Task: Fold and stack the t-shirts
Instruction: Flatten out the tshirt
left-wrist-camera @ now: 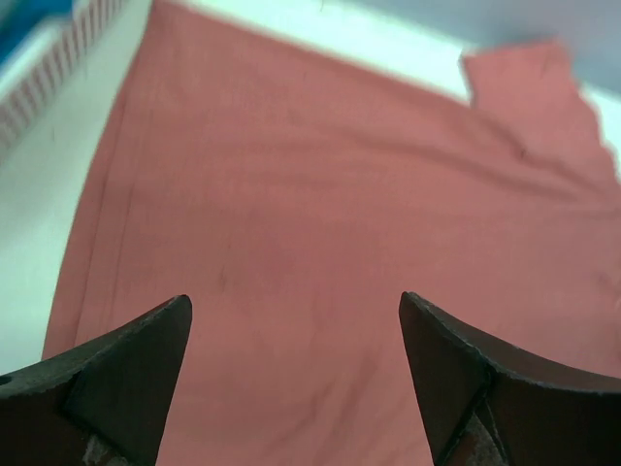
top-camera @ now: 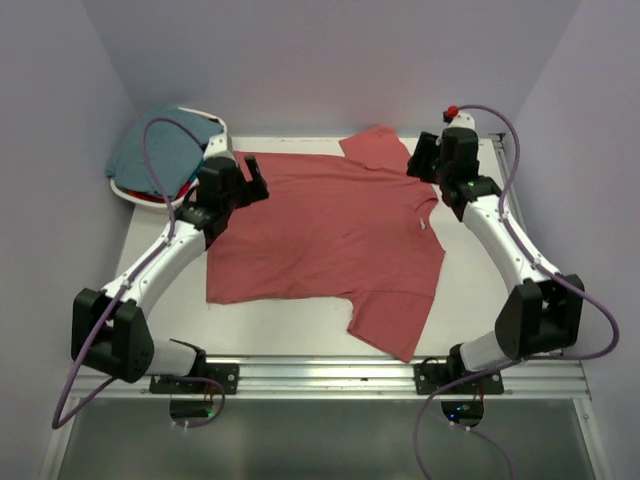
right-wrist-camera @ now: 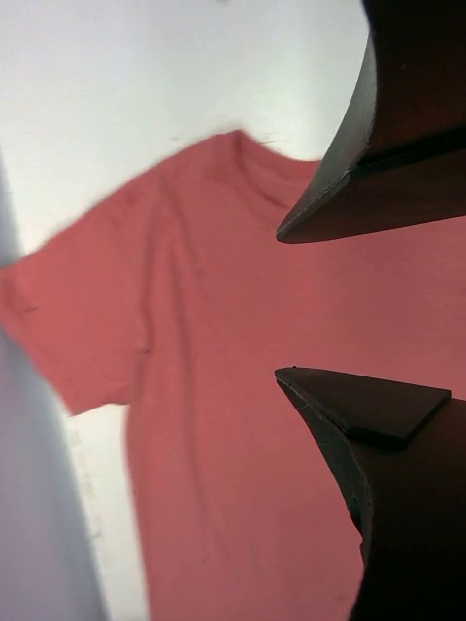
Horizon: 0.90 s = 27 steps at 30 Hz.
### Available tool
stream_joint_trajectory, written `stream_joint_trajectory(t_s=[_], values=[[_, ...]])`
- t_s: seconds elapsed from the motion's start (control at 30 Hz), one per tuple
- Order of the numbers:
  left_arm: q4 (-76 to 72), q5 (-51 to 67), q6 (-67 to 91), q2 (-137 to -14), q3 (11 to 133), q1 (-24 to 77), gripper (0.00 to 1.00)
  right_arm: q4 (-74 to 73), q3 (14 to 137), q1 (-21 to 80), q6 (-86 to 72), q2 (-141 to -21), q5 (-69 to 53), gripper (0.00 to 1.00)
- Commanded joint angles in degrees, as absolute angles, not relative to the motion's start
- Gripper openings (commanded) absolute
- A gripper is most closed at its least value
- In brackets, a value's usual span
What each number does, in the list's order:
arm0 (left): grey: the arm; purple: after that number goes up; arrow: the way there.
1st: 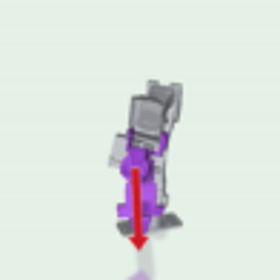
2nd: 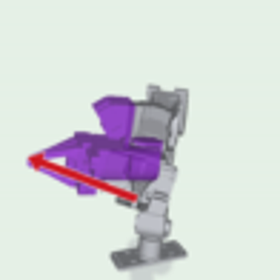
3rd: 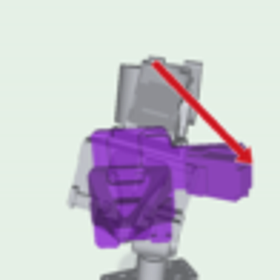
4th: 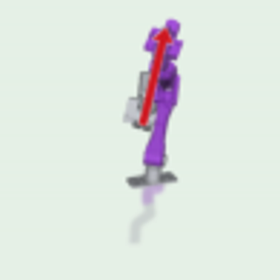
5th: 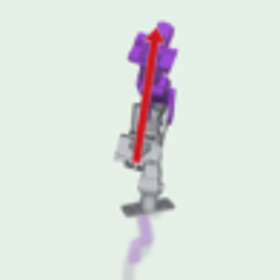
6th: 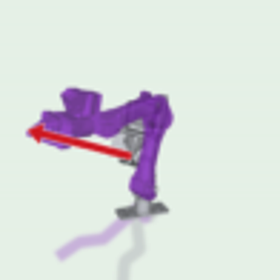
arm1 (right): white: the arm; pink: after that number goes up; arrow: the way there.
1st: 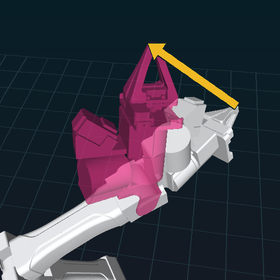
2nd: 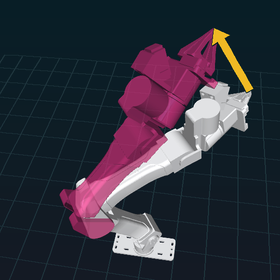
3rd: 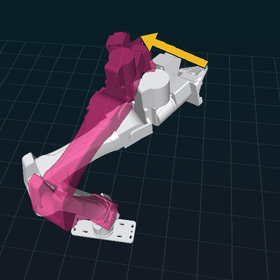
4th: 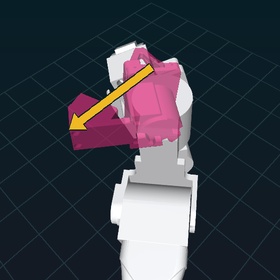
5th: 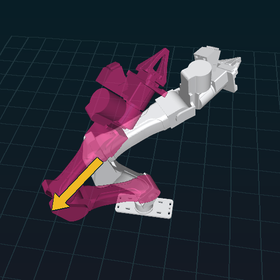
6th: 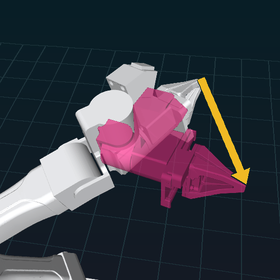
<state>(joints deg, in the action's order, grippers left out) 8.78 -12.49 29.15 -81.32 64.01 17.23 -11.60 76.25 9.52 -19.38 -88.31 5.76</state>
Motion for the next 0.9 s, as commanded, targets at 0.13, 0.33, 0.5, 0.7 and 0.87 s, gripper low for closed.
stream_joint_trajectory(t_s=[0.13, 0.33, 0.5, 0.7, 0.87], values=[[28.02, -9.86, 38.13, -71.73, 43.52, 20.83, 0.84, -37.51, 59.96, 18.71, -21.62, -77.18, 10.89, 0.56], [37.07, -8.17, 45.7, -61.01, 35.51, 25.31, 0.81, -49.21, 53.98, 28.55, -29.16, -64.11, 11.25, 0.55], [41.57, -8.61, 49.3, -55.55, 35.33, 26.19, 0.79, -56.06, 52.47, 32.69, -33.39, -60.03, 9.05, 0.55], [42.19, -11.33, 52.73, -57.3, 34.45, 26.19, 0.78, -57.92, 51.15, 34.45, -34.89, -59.59, 6.6, 0.54], [41.48, -15.11, 58.35, -58.62, 33.23, 26.19, 0.76, -58.27, 48.26, 34.8, -35.86, -60.21, 5.63, 0.54]])
